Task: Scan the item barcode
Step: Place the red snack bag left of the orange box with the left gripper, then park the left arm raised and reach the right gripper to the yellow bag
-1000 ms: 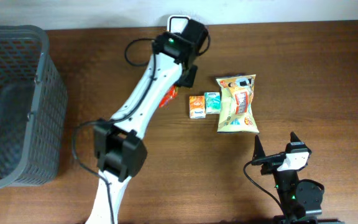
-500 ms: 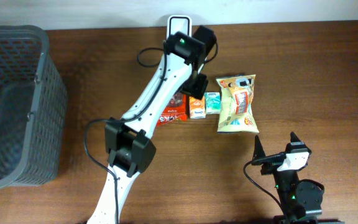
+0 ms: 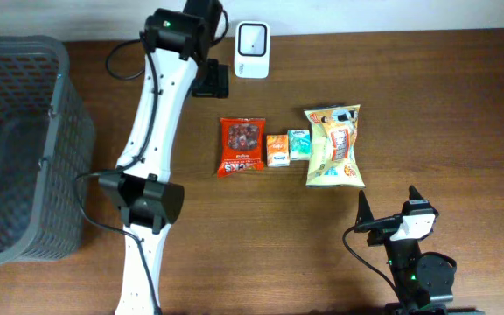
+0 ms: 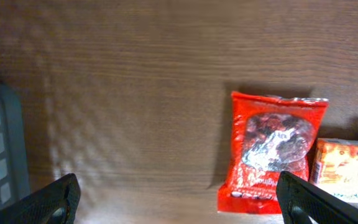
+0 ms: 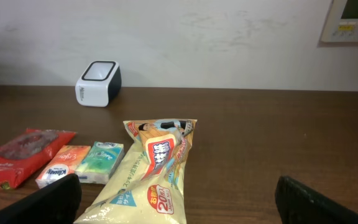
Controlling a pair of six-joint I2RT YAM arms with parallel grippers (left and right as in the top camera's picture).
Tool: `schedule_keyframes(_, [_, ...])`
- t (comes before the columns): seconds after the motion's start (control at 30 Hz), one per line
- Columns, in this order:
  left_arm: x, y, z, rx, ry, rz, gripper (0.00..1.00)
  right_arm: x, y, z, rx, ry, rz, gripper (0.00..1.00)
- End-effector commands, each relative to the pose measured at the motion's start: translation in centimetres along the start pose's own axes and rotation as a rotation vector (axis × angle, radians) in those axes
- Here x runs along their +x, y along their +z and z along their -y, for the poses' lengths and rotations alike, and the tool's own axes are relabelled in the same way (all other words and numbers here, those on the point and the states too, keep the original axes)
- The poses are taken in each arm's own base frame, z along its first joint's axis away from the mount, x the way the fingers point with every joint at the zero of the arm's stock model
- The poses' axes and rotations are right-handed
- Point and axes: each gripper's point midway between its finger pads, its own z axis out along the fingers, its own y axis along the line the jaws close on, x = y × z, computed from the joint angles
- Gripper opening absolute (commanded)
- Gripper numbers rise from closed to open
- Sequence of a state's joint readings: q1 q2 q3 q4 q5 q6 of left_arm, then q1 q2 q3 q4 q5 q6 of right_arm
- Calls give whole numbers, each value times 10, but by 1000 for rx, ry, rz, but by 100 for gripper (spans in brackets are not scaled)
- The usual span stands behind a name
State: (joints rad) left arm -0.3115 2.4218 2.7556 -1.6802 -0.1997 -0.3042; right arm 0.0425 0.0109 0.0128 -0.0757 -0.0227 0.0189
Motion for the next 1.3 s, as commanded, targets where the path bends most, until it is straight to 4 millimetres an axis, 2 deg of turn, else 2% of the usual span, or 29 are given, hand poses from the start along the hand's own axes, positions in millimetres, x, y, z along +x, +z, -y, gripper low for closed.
schedule_keyframes(0.0, [-2,-2,0,-11,-20,12,99,3,0,2,10,1,-6,98])
schedule_keyframes(0.13, [-7,-1,-5,-28,-30,32,99,3,0,2,10,1,-6,98])
schedule_keyframes(0.43, [-5,3,-27,-45,-68,2,99,3,0,2,10,1,-5,98])
schedule_keyframes(0.53, [-5,3,-27,-43,-68,2,99,3,0,2,10,1,-6,98])
schedule_keyframes(0.63, [-4,3,-14,13,-63,-5,99,3,0,2,10,1,-5,99])
schedule_keyframes(0.77, [-4,3,-14,14,-63,-5,99,3,0,4,23,-13,-4,98])
schedule_keyframes(0.8, [-4,3,-14,13,-63,-5,99,-1,0,15,86,-64,11,98])
schedule_keyframes(0.83, [-4,3,-14,14,-63,-5,99,-8,-1,14,81,-62,37,98])
schedule_keyframes(0.9, [-4,3,-14,14,-63,-5,99,-27,-5,-35,-205,19,114,98])
schedule_keyframes(0.93, [-4,3,-14,13,-63,-4,99,-34,-15,-64,-385,55,132,98])
schedule_keyframes(0.97, [-4,3,-14,14,-63,-5,99,-31,-23,-83,-507,50,119,98])
schedule_keyframes(1.03, [-4,3,-14,13,-63,-5,99,-42,-36,-100,-626,19,169,98])
schedule_keyframes(1.1, [-4,3,-14,13,-63,-5,99,-61,-44,-103,-649,-16,257,98])
schedule_keyframes(1.17, [-4,3,-14,13,-63,-5,99,-99,-58,-102,-644,-56,435,98])
schedule_keyframes(1.23, [-4,3,-14,14,-63,-5,99,-119,-59,-91,-571,-11,478,98])
schedule_keyframes(1.27, [-4,3,-14,14,-63,-5,99,-125,-52,-81,-509,12,459,98])
